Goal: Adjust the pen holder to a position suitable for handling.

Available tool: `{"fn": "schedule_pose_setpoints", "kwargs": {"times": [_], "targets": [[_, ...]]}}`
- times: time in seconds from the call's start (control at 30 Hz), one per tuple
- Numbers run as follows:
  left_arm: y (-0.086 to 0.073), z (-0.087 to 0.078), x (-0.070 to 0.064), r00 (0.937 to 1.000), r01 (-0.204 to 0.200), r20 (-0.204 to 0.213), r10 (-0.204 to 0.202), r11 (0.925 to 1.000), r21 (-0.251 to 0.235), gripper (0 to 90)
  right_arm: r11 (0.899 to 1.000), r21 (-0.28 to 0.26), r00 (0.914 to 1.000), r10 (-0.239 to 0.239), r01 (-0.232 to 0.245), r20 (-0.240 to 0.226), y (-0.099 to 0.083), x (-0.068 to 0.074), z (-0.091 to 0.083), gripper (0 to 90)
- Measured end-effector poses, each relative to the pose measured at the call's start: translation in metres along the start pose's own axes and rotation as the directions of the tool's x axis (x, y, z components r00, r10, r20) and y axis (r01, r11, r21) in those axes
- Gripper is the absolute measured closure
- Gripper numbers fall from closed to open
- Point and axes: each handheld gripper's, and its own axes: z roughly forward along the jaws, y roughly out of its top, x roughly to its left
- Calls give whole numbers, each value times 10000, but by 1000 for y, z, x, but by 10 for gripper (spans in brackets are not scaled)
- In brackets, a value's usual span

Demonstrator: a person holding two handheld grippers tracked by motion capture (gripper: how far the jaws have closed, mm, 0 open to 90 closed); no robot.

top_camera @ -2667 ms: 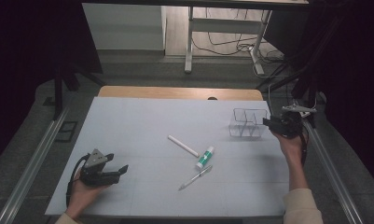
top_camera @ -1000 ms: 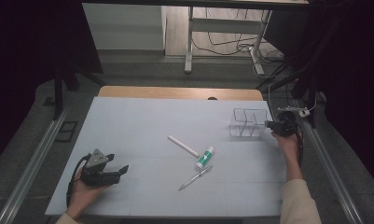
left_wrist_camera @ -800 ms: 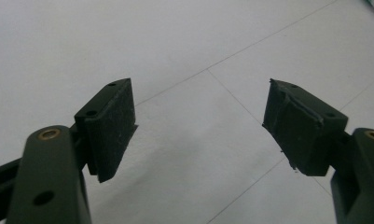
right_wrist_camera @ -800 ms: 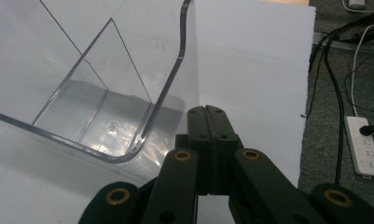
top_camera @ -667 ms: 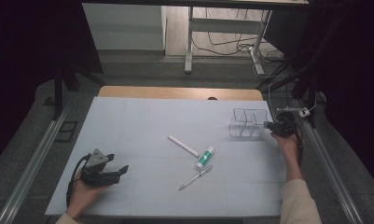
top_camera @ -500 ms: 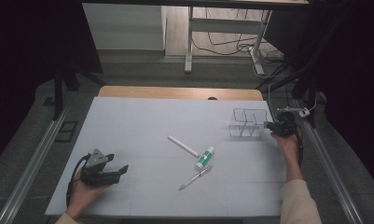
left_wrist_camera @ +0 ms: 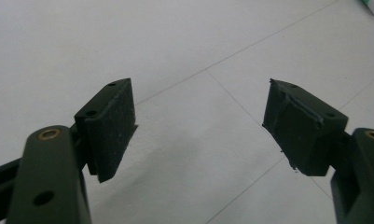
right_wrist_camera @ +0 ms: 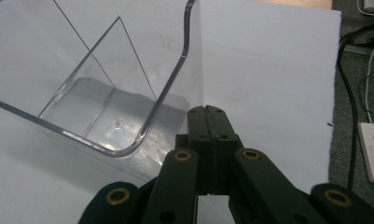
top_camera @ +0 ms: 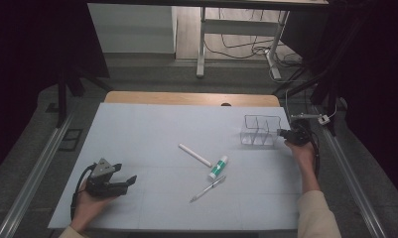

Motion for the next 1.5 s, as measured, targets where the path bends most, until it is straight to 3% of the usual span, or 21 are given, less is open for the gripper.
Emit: {"fn": "schedule_pose_setpoints", "kwargs": {"times": [0.7,1.5], "targets": [[-1,1,0,10000,-44,-6,44,10000,74,251,9993,-17,9988,-381,380,-322,4,22,10,890],[-1,3,-1,9999,-134,-6,134,9998,139,251,9967,-121,9910,-806,798,-1068,10,51,18,890]]}}
